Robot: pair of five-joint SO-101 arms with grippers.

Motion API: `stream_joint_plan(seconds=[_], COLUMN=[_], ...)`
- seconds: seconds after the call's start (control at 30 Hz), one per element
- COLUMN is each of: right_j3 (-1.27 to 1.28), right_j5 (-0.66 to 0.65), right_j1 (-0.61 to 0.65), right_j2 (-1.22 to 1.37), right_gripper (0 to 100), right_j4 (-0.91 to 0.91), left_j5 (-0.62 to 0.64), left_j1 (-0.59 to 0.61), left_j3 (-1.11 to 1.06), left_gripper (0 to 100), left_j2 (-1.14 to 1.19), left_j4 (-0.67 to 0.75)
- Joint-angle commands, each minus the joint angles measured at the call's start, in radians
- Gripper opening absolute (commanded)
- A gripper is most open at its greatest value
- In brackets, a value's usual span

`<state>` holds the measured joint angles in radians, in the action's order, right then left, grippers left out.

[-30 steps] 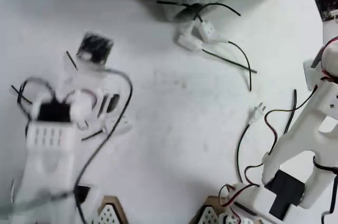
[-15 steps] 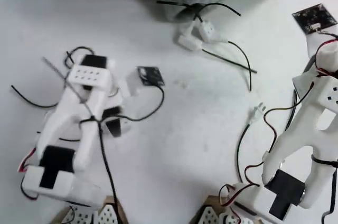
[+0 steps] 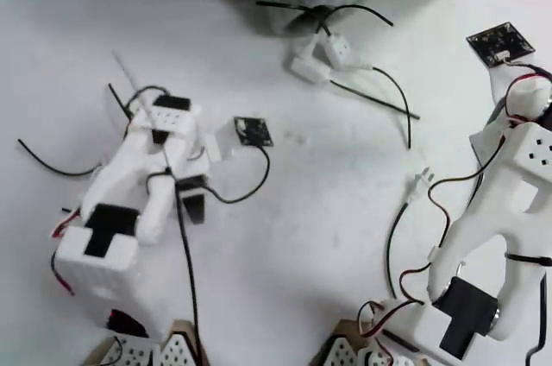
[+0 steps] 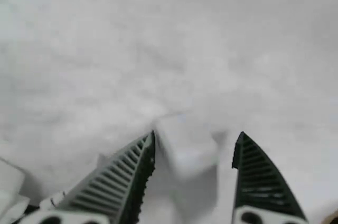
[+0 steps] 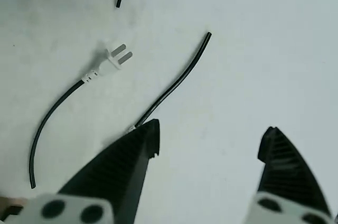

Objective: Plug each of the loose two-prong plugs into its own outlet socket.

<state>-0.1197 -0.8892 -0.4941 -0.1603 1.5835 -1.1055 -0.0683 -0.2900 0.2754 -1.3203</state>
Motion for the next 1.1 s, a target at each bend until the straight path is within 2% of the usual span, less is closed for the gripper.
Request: stream_joint_plan(seconds=[0.0, 0.17, 0.27, 0.37, 0.57, 0.8, 0.93, 1.07], right_j3=[0.008, 0.006, 0.006, 0.002, 0.000, -0.044, -0.060, -0.055], right_j5=[-0.008, -0.008, -0.008, -0.009, -0.009, -0.009, -0.011, -0.051], right_j1=[-0.012, -0.030, -0.047, -0.051, -0.087, -0.156, -0.188, -0.202], right_j2=[-0.030, -0.031, -0.033, -0.041, -0.041, -0.041, -0.041, -0.041], right_gripper=[30.1, 30.1, 30.1, 30.1, 30.1, 30.1, 30.1, 30.1], right_j4=[-0.031, -0.035, -0.035, -0.035, -0.035, -0.031, -0.030, -0.027], left_j5=[-0.008, -0.008, 0.000, 0.032, 0.393, 0.729, 0.988, 1.201], left_j1=[0.004, 0.002, 0.002, -0.047, -0.245, -0.440, -0.447, -0.367], left_j3=[0.017, 0.017, 0.017, 0.028, 0.183, 0.328, 0.356, 0.407], left_gripper=[20, 6, 3, 3, 3, 3, 3, 3], left_j2=[0.001, 0.002, -0.005, -0.008, 0.001, 0.002, 0.008, 0.125], left_j4=[0.005, 0.005, 0.003, 0.000, -0.003, 0.034, 0.121, 0.203])
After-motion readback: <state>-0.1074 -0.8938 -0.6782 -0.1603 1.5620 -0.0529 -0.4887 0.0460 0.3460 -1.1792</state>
